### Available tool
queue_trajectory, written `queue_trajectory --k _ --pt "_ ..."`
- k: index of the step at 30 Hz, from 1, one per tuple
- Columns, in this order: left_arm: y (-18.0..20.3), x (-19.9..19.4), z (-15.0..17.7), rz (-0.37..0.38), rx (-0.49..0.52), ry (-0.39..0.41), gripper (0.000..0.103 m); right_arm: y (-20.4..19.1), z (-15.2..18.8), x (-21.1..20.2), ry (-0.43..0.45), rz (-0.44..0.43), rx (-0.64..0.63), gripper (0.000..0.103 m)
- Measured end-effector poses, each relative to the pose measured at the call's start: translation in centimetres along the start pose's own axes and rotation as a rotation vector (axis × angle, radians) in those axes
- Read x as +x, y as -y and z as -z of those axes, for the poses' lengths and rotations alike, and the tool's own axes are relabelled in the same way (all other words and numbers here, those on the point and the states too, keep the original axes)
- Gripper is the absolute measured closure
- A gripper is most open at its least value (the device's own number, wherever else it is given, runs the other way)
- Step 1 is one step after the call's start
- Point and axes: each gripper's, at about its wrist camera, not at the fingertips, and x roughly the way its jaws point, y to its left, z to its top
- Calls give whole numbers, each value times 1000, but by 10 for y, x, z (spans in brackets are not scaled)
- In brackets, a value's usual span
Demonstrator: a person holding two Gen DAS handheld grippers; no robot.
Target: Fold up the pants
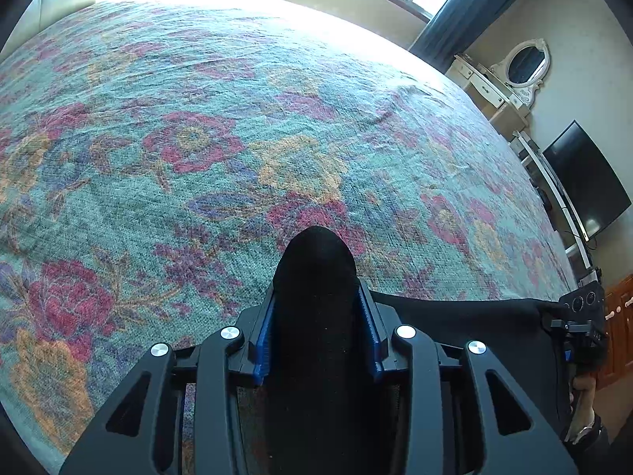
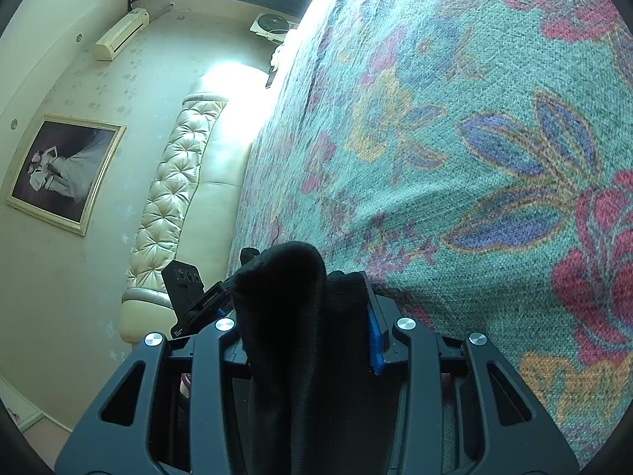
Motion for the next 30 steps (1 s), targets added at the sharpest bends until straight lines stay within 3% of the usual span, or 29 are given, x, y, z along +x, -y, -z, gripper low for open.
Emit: queue_trajectory --k 1,3,5,12,16,22,30 --pt "-1 0 0 5 0 0 60 0 1 -1 1 -1 0 65" --pt "-4 -2 0 4 -3 11 46 0 1 -1 -1 -1 1 64" --pt "-8 -5 1 11 -7 23 42 1 1 -2 -1 -2 3 62" --pt "-26 -29 19 99 -69 43 35 -12 12 -24 17 -4 2 37" --pt "-38 -59 53 176 -147 46 30 -14 35 -54 50 12 13 26" --pt "-47 -100 127 199 -227 63 29 -11 91 -86 64 16 41 24" --pt "-28 -121 175 248 -352 93 22 -23 139 -77 36 -10 58 17"
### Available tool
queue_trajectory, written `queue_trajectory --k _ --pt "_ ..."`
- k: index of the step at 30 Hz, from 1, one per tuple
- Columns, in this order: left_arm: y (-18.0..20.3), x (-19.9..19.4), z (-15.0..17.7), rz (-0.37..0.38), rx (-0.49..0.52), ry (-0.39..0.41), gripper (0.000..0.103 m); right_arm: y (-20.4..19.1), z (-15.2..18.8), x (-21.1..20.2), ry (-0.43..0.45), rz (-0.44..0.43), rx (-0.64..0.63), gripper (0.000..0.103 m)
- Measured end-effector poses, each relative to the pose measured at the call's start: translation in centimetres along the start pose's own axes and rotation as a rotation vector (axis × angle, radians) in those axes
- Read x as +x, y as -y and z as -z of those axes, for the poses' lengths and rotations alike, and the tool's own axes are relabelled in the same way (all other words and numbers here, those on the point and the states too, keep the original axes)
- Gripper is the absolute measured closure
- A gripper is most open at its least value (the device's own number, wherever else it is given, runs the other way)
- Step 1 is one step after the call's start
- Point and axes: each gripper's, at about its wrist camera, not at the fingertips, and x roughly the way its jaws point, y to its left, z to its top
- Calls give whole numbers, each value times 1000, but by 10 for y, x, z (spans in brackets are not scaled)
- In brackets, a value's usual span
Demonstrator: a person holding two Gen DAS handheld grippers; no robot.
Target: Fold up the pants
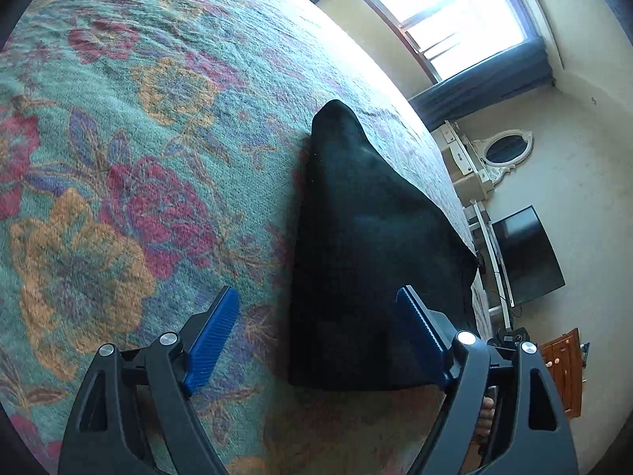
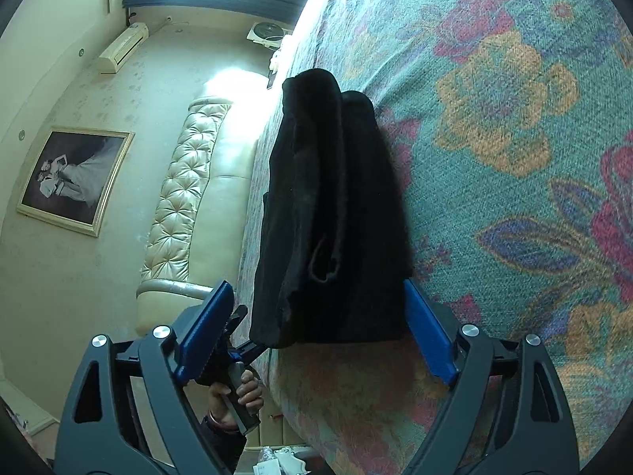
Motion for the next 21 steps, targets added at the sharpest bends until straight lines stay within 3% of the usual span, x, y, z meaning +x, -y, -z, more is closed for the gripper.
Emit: queue_trajectory --k 3,5,7,10,11,12,21 --pt "11 10 5 -6 4 -12 21 -6 7 4 16 27 -13 17" --pt "15 13 7 -14 1 -1 21 -5 11 5 28 42 -10 25" --pt "15 15 9 6 -26 3 21 -3 15 8 21 78 -2 49" --pt "18 18 9 25 -37 -9 21 9 19 6 33 71 26 63" --pt "20 19 10 13 -27 -9 24 11 20 5 38 62 33 64" --pt "20 19 10 -21 -15 -9 35 12 21 5 44 59 36 66" --pt "26 16 17 -103 73 3 57 9 29 3 73 29 45 73"
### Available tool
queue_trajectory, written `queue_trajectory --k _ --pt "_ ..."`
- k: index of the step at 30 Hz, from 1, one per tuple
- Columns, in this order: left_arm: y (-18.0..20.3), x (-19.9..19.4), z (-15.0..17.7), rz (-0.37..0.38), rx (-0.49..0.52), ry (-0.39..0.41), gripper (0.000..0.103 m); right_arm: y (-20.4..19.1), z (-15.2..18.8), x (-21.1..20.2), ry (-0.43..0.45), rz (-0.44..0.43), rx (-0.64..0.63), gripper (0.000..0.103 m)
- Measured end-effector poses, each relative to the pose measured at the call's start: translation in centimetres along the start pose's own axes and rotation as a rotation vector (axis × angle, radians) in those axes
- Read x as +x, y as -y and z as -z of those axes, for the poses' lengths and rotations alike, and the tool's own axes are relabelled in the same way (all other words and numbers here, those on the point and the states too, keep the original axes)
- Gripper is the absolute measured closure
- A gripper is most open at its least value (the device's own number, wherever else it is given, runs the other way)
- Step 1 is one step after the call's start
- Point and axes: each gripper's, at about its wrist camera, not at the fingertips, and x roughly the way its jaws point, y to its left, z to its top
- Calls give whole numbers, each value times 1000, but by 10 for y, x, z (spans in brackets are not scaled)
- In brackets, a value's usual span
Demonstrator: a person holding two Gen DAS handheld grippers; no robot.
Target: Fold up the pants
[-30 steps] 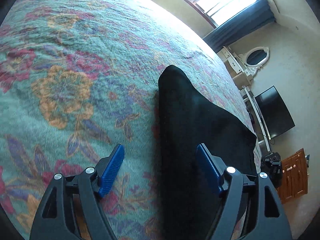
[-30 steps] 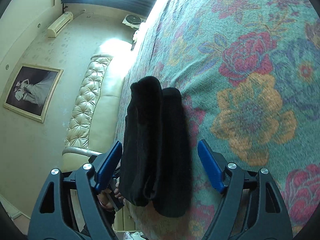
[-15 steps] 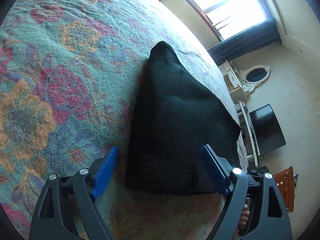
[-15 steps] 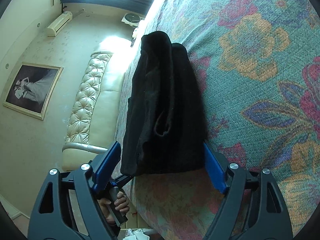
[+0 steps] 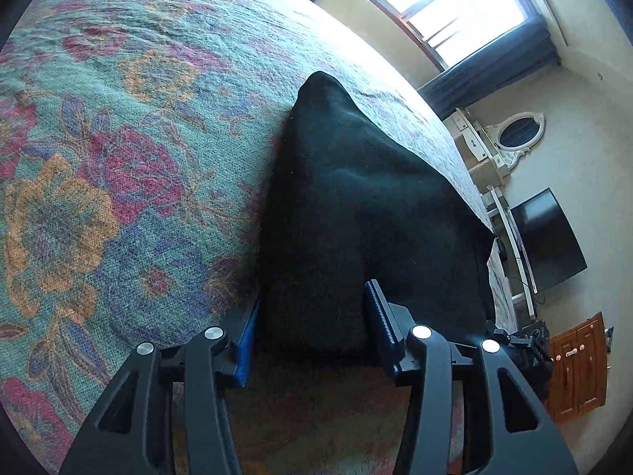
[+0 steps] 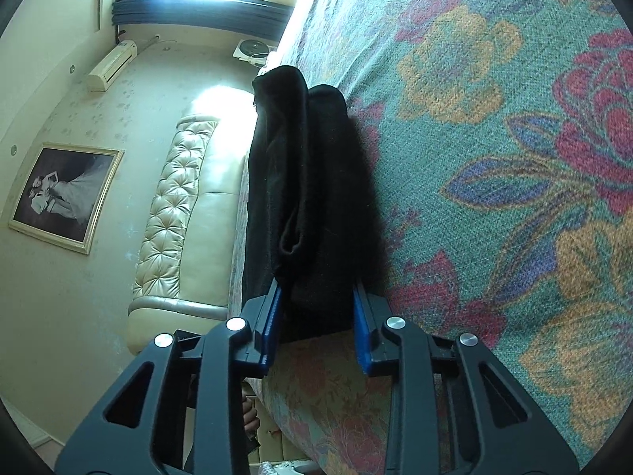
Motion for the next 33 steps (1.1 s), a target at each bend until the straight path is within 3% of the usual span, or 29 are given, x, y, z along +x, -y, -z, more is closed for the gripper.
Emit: queue_trajectory --k 9,33 --pt "-1 -7 1 -7 -3 0 62 -6 3 -11 17 -21 -1 75" --pt "-5 -1 -7 4 48 -15 62 13 10 -11 19 -51 43 76"
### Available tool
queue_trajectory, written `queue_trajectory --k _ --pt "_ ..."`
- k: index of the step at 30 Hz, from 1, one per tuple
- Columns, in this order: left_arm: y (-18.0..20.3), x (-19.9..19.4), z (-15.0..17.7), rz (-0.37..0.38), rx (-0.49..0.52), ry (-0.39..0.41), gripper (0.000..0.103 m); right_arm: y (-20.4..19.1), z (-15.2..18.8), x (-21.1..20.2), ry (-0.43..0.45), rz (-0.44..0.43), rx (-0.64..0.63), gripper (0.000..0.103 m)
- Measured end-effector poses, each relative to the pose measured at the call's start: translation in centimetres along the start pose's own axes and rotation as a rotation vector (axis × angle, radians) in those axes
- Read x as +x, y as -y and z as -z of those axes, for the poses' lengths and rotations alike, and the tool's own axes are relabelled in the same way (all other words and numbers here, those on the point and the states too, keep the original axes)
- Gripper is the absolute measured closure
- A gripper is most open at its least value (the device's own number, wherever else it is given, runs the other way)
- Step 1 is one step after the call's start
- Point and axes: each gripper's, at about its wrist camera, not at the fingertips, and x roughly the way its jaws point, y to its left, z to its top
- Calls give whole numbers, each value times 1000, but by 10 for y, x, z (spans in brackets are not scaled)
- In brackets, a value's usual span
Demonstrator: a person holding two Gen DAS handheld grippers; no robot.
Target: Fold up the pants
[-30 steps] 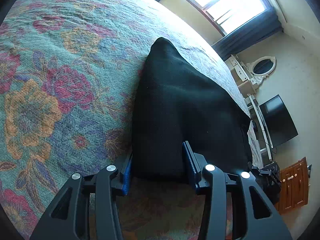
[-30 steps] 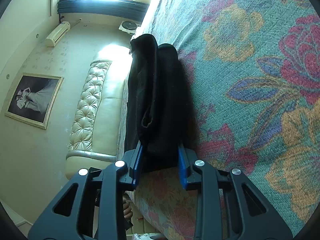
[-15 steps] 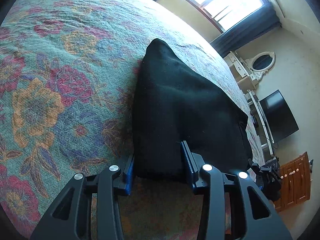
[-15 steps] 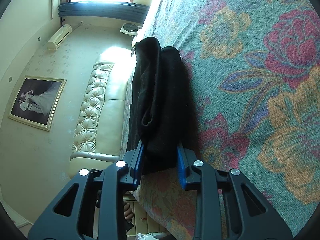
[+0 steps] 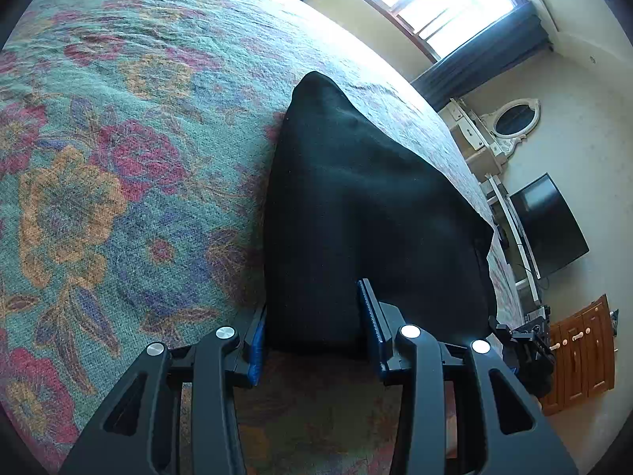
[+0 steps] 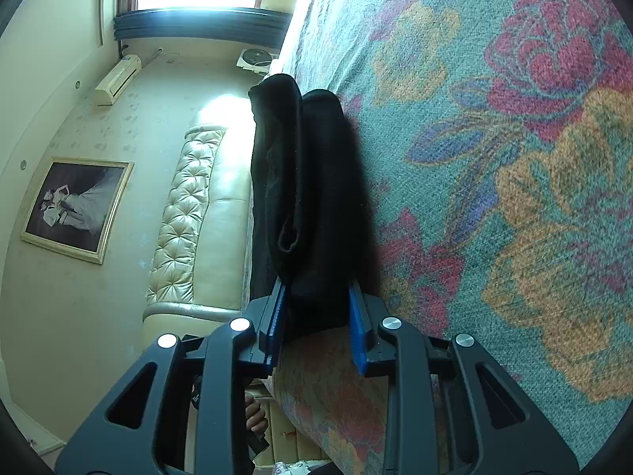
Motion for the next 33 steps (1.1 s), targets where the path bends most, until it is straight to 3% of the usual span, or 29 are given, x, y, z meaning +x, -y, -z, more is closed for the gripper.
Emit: queue_trajectory --k 29,33 --pt "-3 -4 2 12 -12 -5 61 21 -4 -10 -8 -29 12 76" --pt "-12 -5 0 57 -40 -12 45 21 -11 -11 -59 -53 25 69"
